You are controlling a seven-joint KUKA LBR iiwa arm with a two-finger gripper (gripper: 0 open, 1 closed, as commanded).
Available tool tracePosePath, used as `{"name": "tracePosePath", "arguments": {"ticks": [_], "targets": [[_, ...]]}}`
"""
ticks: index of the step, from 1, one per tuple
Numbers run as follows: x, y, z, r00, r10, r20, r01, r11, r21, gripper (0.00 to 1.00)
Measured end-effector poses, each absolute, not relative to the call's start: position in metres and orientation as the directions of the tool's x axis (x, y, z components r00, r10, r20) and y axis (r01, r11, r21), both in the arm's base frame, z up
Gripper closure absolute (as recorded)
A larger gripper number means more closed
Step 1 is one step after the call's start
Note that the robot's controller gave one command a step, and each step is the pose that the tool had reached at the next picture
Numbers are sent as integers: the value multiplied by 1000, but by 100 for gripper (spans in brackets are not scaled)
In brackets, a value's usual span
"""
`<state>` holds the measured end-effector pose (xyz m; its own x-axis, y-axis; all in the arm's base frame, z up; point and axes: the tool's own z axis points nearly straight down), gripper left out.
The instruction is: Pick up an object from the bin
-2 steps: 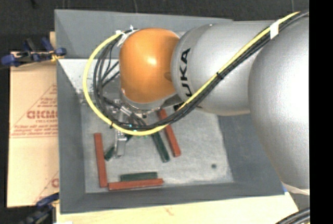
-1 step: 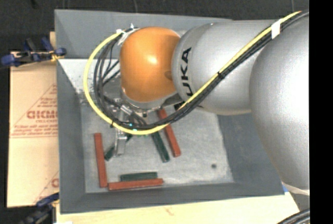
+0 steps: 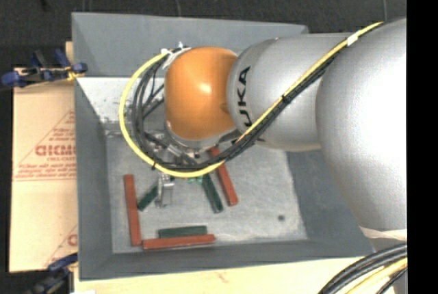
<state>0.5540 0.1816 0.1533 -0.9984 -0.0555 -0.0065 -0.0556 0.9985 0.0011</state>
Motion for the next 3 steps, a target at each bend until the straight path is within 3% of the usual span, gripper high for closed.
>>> {"name": "tracePosePath", "arguments": {"ticks": [1, 2, 3], "targets": [[539, 170, 113, -999, 46, -3, 46, 999, 2, 0], [537, 168, 106, -996, 90, 0, 90, 996, 1, 0], [541, 173, 114, -1000, 1, -1, 1, 1000, -1, 0]]}}
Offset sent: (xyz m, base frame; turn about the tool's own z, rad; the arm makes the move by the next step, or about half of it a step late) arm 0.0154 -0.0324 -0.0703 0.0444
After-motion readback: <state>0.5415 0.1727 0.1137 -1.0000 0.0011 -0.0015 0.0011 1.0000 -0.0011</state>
